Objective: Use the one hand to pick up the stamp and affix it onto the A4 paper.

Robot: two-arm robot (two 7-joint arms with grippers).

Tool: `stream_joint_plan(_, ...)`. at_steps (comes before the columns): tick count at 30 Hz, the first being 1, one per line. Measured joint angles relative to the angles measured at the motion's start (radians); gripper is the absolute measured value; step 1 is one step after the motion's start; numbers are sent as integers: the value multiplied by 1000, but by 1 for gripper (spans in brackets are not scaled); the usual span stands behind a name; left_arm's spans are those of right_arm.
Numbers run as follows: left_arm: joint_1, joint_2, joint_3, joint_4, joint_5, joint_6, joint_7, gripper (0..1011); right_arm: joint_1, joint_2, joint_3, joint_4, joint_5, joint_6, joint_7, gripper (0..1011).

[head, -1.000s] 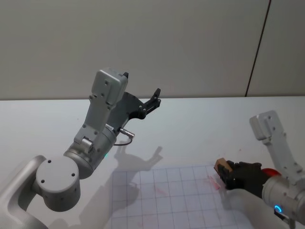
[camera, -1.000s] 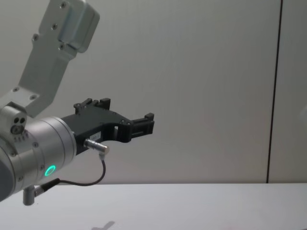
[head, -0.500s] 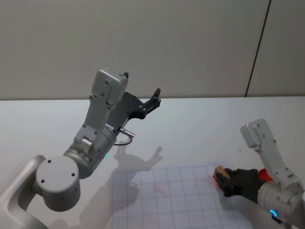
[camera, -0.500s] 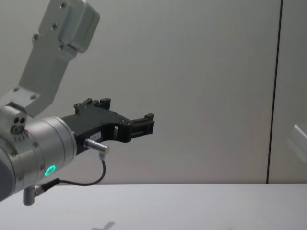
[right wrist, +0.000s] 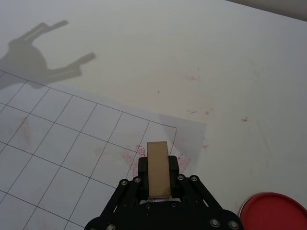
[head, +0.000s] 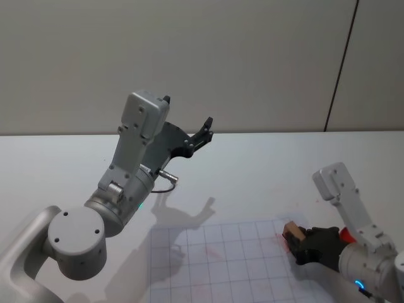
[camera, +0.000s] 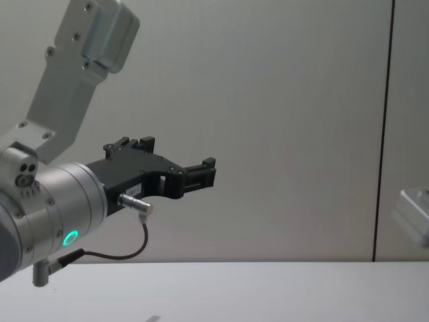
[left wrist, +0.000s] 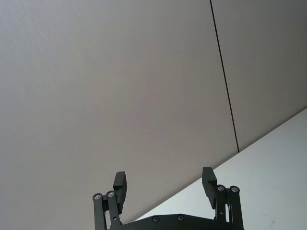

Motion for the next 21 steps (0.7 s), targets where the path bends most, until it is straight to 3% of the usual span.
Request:
stream_joint_plan(8,0,0,0,0,0,0,0,1001,4,0,-9,19,-29,0,16,223)
stream_joint_plan(21,0,0,0,0,0,0,0,1001,-1,-2,-13,16,-38,-22,15,224)
